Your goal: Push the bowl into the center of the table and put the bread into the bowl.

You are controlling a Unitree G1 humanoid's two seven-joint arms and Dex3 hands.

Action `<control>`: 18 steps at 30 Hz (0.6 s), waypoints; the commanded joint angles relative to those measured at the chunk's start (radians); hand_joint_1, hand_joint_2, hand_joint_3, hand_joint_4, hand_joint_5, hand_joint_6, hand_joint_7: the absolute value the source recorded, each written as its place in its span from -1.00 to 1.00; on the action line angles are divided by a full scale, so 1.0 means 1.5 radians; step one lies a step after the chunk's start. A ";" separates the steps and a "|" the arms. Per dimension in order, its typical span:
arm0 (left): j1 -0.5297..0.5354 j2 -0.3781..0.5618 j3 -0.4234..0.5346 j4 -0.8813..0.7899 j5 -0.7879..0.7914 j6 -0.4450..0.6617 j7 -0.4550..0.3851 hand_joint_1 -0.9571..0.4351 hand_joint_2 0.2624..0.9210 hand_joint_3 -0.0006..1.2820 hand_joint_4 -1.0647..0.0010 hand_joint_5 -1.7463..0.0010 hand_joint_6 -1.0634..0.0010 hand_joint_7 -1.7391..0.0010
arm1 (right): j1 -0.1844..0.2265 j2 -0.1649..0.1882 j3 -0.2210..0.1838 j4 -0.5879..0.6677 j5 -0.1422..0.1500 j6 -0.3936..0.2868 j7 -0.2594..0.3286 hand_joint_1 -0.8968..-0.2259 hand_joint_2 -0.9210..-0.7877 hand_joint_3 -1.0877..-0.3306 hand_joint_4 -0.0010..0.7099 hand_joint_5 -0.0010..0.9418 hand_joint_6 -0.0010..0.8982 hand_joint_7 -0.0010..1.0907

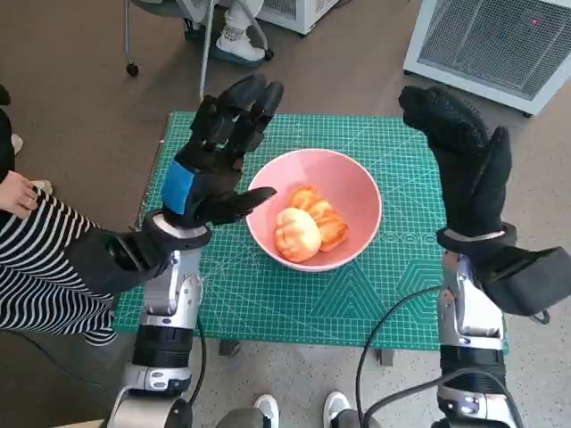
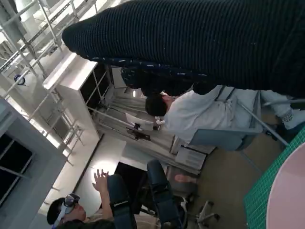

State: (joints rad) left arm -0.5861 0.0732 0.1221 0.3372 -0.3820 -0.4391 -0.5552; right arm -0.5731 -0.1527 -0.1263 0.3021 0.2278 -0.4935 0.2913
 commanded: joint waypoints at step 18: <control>0.007 -0.006 0.004 -0.009 -0.014 0.021 -0.001 0.38 0.38 -0.27 0.68 0.98 1.00 0.36 | 0.019 0.004 0.000 0.017 -0.006 -0.005 0.000 -0.61 -1.00 0.05 -0.45 -1.00 -0.89 -0.02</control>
State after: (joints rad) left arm -0.5846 0.0697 0.1265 0.3368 -0.3952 -0.4149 -0.5574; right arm -0.5708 -0.1519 -0.1263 0.3119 0.2288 -0.5039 0.2913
